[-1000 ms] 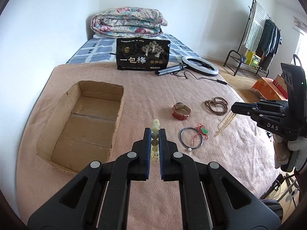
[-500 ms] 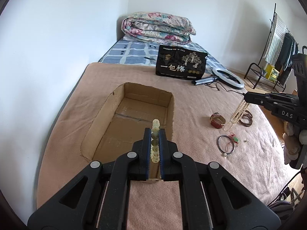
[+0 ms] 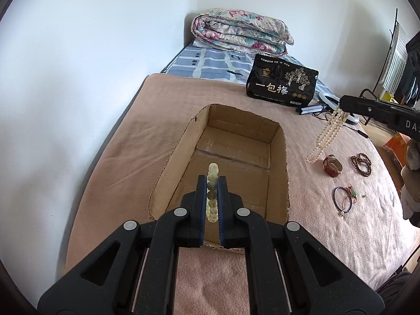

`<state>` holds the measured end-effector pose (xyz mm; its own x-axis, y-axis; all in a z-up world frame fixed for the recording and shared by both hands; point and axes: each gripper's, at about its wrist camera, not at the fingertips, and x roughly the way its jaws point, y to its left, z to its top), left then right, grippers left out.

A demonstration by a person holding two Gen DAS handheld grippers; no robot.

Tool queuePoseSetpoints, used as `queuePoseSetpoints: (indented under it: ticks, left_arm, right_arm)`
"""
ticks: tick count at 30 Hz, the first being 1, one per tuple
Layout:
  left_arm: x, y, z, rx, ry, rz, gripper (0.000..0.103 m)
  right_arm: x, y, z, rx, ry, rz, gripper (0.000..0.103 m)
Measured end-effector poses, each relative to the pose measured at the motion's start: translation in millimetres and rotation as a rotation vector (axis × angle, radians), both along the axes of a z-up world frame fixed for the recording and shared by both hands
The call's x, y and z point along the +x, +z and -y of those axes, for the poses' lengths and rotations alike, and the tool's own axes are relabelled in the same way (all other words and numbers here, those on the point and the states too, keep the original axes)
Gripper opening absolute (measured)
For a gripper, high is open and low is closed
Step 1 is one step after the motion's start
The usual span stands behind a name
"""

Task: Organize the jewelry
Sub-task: 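Carry the pale bead bracelet in the left tool while the right carries the pearl strand to the box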

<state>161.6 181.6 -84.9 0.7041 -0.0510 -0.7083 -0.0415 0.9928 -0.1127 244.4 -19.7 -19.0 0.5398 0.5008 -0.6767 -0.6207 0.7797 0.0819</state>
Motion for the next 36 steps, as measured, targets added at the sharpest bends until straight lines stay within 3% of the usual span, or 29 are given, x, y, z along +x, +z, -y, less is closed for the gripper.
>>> queuePoseSetpoints:
  ticks: [22,31,32,34,36]
  left_arm:
    - [19,-34,-6,-0.028,0.016,-0.064,0.005]
    - [20,-36,-8,-0.034,0.021,-0.065,0.005]
    - [20,-36,-8,-0.033,0.025,-0.061,0.005]
    - [20,-35,-8,-0.032,0.031,-0.063,0.006]
    - [19,-34,-8,-0.031,0.035,-0.061,0.011]
  right_arm:
    - [29,-62,-49,-0.027,0.012,-0.106,0.004]
    - [25,-66,-52,-0.033,0.021,-0.112,0.006]
    - [25,-66,-52,-0.031,0.020,-0.111,0.008]
    - [24,-64,-50,-0.025,0.017,-0.107,0.031]
    - [23,-62,-49,-0.026,0.006,-0.093,0.038]
